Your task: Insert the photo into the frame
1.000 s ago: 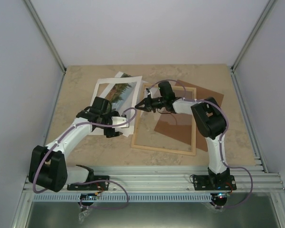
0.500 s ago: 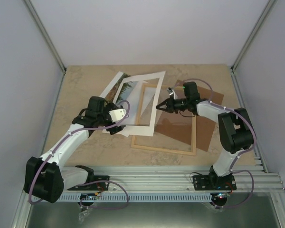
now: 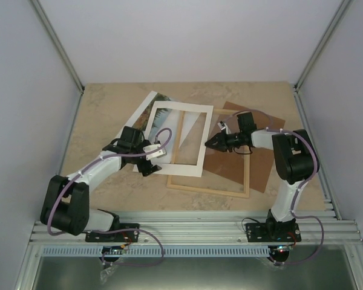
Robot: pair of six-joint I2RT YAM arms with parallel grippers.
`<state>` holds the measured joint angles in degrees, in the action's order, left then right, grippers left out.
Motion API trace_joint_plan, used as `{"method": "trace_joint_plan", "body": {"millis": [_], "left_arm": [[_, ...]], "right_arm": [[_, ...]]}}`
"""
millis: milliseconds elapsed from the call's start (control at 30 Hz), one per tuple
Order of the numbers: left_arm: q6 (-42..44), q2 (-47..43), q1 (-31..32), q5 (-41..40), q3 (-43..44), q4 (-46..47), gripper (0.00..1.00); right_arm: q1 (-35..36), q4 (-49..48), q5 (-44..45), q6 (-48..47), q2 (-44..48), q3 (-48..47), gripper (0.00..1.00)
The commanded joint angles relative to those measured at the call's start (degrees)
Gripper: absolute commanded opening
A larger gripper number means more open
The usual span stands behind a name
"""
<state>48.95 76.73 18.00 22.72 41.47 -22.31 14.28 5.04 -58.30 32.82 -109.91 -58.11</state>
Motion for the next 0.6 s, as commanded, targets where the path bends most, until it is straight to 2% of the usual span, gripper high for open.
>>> {"method": "trace_joint_plan", "body": {"millis": [0, 200, 367, 567], "left_arm": [[3.06, 2.0, -0.09, 2.64, 2.53, -0.94, 0.91], [3.55, 2.8, -0.15, 2.79, 2.86, -0.88, 0.91], [4.32, 3.05, -0.16, 2.64, 3.18, -1.62, 0.91], [15.72, 3.17, -0.68, 3.34, 3.78, -11.58, 0.91]], "right_arm": [[-0.33, -3.84, -2.72, 1.6, -1.09, -1.81, 0.23], [-0.22, -7.77, -2.21, 5.12, -4.92, -4.43, 0.26], [-0.21, -6.38, -1.27, 4.85, -5.19, -5.81, 0.29], [-0.2, -0.53, 0.41, -0.95, 0.02, -5.2, 0.33]]}}
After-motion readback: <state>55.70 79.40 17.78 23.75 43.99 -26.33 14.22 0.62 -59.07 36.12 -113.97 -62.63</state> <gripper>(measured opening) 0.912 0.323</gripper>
